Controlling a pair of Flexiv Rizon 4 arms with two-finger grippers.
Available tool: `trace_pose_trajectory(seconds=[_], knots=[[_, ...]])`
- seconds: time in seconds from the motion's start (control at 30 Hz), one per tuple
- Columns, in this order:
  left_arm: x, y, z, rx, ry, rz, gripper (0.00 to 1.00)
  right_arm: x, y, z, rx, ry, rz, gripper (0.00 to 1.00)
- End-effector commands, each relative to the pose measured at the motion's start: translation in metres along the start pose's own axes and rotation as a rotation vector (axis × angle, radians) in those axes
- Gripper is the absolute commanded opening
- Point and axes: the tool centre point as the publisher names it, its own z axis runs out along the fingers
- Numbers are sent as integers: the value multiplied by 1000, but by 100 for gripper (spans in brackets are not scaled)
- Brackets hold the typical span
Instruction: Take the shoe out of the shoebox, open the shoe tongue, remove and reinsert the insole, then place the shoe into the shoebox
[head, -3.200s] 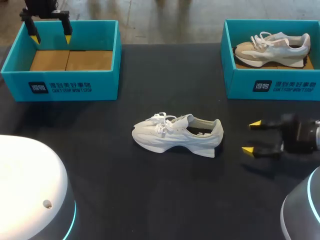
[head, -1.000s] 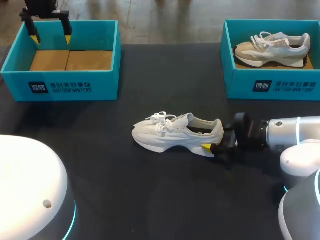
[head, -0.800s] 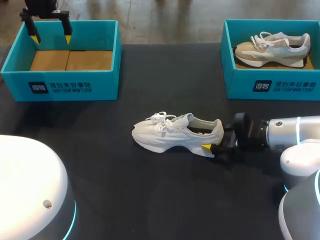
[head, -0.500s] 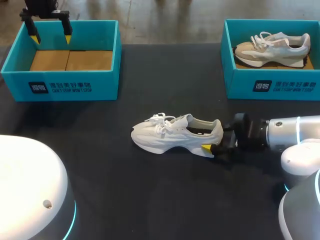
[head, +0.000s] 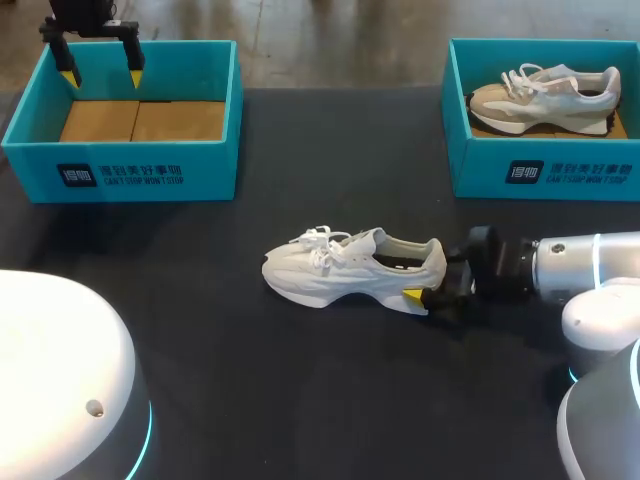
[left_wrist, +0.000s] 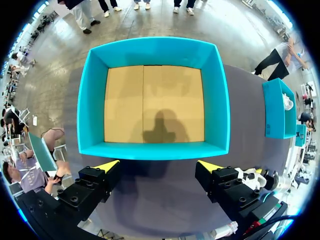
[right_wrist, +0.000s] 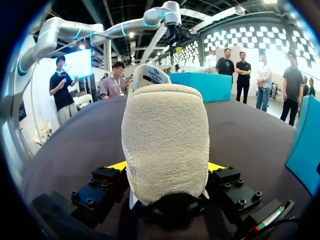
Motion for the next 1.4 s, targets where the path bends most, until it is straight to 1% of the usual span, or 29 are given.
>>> trace_pose_trajectory(seconds=[0.03,0.07,0.13,0.2,0.23,0.4,0.43,0.5,0.57,0.6,0.67,0.73,0.77,0.8,0.87,0.9,0.93,0.97,1.0,1.03,1.07,1.1,1.17,1.33,1.4], knots=[[3,0,-7,1,7,21,100,1,1,1,3,0,1,0],[6,2,-10,7,6,17,100,1,1,1,3,0,1,0],[12,5,-14,-6,25,39,100,1,1,1,3,0,1,0],[15,6,-15,2,18,36,100,1,1,1,3,0,1,0],[21,9,-17,7,14,44,100,1,1,1,3,0,1,0],[33,15,-19,5,34,86,100,1,1,1,3,0,1,0],[38,18,-19,16,30,102,100,1,1,1,3,0,1,0],[41,20,-20,13,44,116,100,1,1,1,3,0,1,0],[50,30,-24,30,57,152,100,1,1,1,3,0,1,0],[50,30,-24,30,57,152,100,1,1,1,3,0,1,0],[64,43,-29,48,64,186,100,1,1,1,3,0,1,0],[74,49,-31,53,59,191,100,1,1,1,3,0,1,0],[83,53,-33,58,49,195,100,1,1,1,3,0,1,0],[85,54,-34,59,49,200,100,1,1,1,3,0,1,0],[103,63,-38,55,46,215,100,1,1,1,3,0,1,0],[105,64,-38,48,47,219,100,1,1,1,3,0,1,0],[117,68,-39,47,45,221,100,1,1,1,3,0,1,0],[124,70,-39,46,39,220,100,1,1,1,3,0,1,0],[127,71,-39,43,38,220,100,1,1,1,3,0,1,0],[139,76,-40,35,33,222,100,1,1,1,3,0,1,0],[145,79,-40,32,28,223,100,1,1,1,3,0,1,0],[147,80,-39,32,28,223,100,1,1,1,3,0,1,0],[164,87,-39,37,18,217,100,1,1,1,3,0,1,0],[190,100,-38,34,20,187,100,1,1,1,3,0,1,0],[204,108,-37,46,17,174,100,1,1,1,3,0,1,0]])
